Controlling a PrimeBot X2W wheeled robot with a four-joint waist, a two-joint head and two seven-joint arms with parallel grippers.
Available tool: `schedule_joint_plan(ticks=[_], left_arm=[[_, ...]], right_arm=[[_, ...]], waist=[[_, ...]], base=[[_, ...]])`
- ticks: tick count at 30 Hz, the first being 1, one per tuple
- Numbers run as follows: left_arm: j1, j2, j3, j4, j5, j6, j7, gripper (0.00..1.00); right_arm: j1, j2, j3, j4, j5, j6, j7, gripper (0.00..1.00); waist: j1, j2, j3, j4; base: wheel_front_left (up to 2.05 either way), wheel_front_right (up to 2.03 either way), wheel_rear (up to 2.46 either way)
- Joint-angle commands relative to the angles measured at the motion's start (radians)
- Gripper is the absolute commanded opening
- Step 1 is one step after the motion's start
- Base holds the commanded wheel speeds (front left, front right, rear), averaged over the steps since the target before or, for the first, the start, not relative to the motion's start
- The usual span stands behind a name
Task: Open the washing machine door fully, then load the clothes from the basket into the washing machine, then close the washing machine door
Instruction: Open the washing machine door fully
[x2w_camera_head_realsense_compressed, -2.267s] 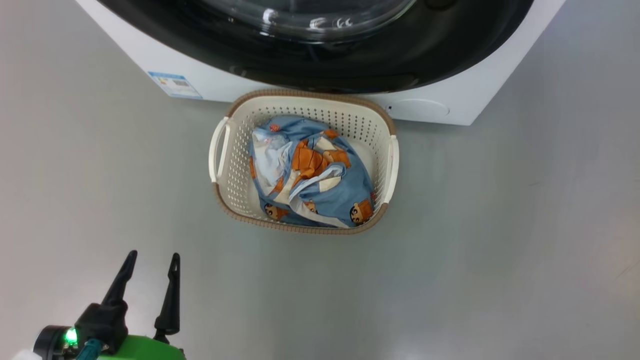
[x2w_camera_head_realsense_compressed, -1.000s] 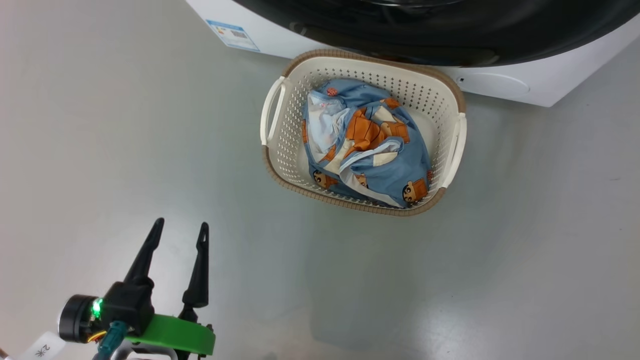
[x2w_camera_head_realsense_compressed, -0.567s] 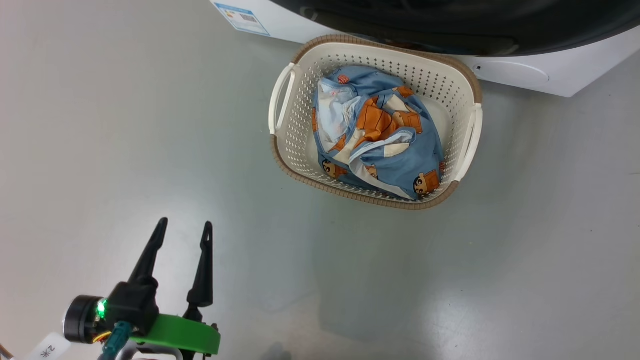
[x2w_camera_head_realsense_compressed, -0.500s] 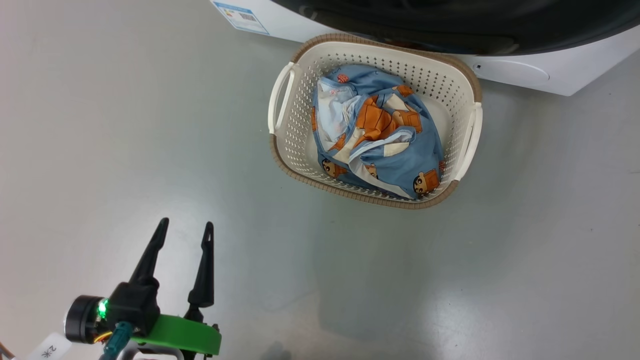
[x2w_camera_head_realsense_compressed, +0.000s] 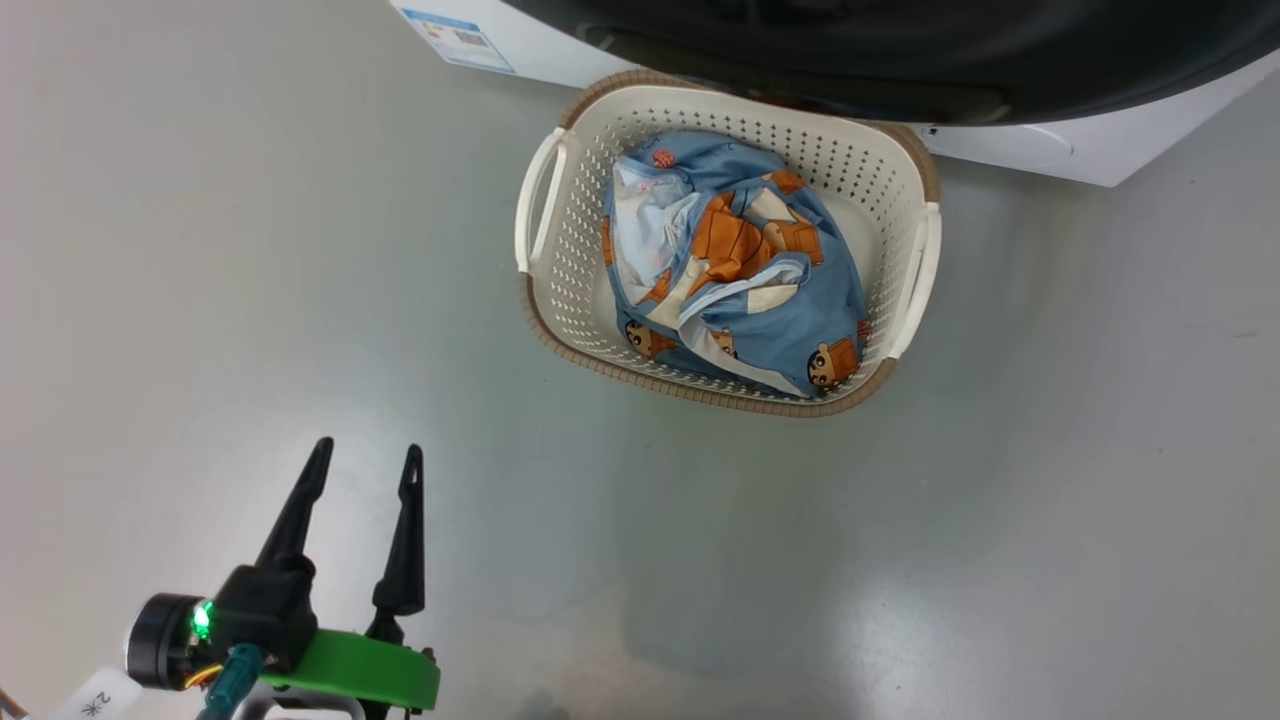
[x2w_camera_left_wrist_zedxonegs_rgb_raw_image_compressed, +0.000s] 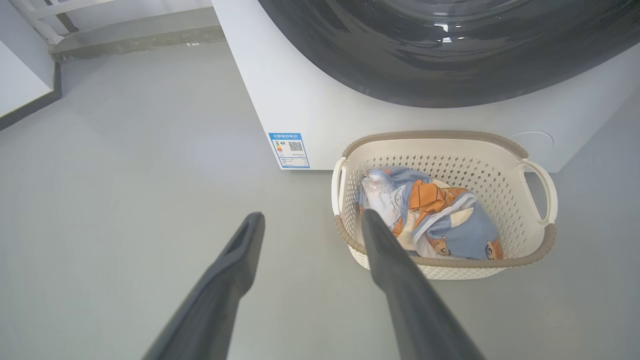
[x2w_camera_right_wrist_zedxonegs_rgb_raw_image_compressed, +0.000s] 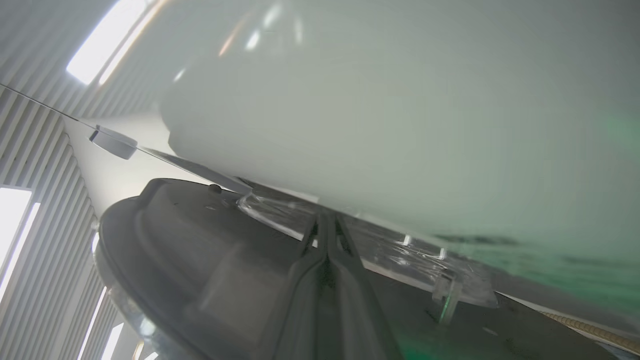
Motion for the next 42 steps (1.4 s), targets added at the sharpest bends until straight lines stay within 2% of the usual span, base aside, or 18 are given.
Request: schedule_joint_plan(ticks=[1, 11, 27, 35, 42], left_arm=[[0.010, 0.018, 0.041, -0.015, -0.005, 0.004, -0.006, 1.00], [-0.001, 0.018, 0.052, -0.011, -0.003, -0.001, -0.006, 1.00], [-0.008, 0.018, 0.050, 0.007, -0.032, 0.000, -0.006, 1.00], [0.009, 0.018, 0.043, 0.022, -0.054, 0.000, -0.006, 1.00], [0.033, 0.018, 0.060, 0.028, -0.073, -0.002, -0.006, 1.00]], right_arm=[[0.004, 0.014, 0.031, -0.035, 0.009, -0.001, 0.029, 0.00], [0.052, 0.039, 0.096, -0.097, 0.012, -0.001, 0.098, 0.00], [0.272, 0.104, 0.212, -0.246, -0.003, -0.001, 0.170, 0.00], [0.425, 0.174, 0.283, -0.327, -0.038, -0.001, 0.149, 0.00], [0.523, 0.261, 0.340, -0.354, -0.057, -0.001, 0.104, 0.00]], waist=[[0.0001, 0.0000, -0.002, -0.008], [0.0001, 0.0000, -0.015, -0.042], [0.0001, 0.0000, -0.125, -0.097], [0.0001, 0.0000, -0.210, -0.115], [0.0001, 0.0000, -0.264, -0.132]], base=[[0.00, 0.00, 0.00], [0.00, 0.00, 0.00], [0.00, 0.00, 0.00], [0.00, 0.00, 0.00], [0.00, 0.00, 0.00]])
